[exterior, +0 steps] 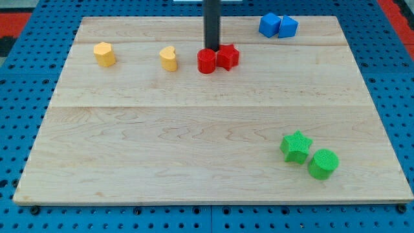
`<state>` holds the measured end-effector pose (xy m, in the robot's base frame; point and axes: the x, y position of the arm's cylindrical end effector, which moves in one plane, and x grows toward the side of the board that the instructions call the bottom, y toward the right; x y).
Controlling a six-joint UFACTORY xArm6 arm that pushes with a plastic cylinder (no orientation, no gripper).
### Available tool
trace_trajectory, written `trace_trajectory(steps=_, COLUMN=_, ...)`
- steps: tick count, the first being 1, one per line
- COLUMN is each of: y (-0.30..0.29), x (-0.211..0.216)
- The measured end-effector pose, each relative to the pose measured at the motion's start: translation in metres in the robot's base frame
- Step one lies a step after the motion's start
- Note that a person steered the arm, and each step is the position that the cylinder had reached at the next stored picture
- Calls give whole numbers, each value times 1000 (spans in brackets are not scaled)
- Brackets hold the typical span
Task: Point your hand at the bottom right corner of the board
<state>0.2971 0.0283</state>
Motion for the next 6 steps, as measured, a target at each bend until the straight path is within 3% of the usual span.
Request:
trace_trajectory(steps=2, y=144, x=22)
trace_trajectory(steps=3, y=236, x=112)
trace_trajectory(steps=4, y=254, x=230)
trace_trajectory(steps=5, y=256, x=290)
trace_trajectory(steps=6, y=254, x=290)
